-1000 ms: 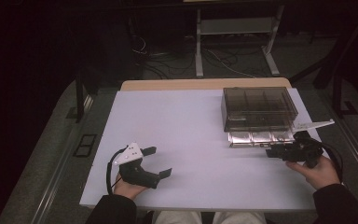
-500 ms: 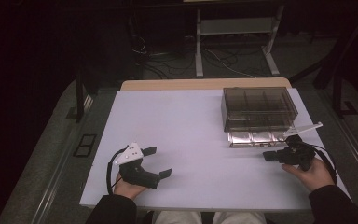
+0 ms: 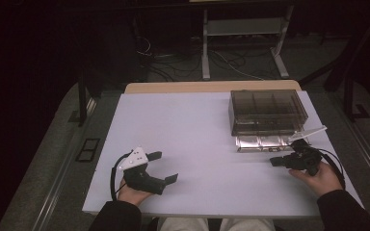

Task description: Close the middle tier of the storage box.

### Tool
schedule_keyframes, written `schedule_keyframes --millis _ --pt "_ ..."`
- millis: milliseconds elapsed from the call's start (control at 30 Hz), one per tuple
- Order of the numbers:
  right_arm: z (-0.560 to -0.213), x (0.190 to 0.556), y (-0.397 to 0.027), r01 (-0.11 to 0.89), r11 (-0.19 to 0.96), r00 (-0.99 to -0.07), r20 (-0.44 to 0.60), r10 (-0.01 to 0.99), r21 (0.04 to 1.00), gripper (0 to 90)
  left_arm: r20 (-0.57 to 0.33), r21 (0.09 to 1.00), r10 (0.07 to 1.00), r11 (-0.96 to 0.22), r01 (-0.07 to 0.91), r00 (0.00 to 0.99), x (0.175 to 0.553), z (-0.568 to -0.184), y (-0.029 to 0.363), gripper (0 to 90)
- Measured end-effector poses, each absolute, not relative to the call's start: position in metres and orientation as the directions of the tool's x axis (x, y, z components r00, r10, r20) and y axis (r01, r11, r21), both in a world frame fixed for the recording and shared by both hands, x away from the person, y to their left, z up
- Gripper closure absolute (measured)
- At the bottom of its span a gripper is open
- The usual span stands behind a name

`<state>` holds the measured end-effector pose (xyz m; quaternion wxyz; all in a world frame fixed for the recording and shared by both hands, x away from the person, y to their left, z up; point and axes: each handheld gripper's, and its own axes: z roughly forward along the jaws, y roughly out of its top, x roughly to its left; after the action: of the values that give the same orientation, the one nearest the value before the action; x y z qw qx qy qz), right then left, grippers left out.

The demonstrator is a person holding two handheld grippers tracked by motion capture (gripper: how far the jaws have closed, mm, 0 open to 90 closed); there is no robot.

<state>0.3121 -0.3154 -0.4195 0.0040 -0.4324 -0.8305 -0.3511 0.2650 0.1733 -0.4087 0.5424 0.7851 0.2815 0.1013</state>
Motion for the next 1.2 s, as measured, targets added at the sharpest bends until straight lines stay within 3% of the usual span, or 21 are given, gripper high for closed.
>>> schedule_keyframes --millis 1200 --pt "-0.432 0.335 -0.314 0.736 0.364 -0.594 0.285 0.753 0.571 88.8 -0.144 0.908 0.55 -0.256 0.331 0.823 0.265 -0.409 0.173 1.1"
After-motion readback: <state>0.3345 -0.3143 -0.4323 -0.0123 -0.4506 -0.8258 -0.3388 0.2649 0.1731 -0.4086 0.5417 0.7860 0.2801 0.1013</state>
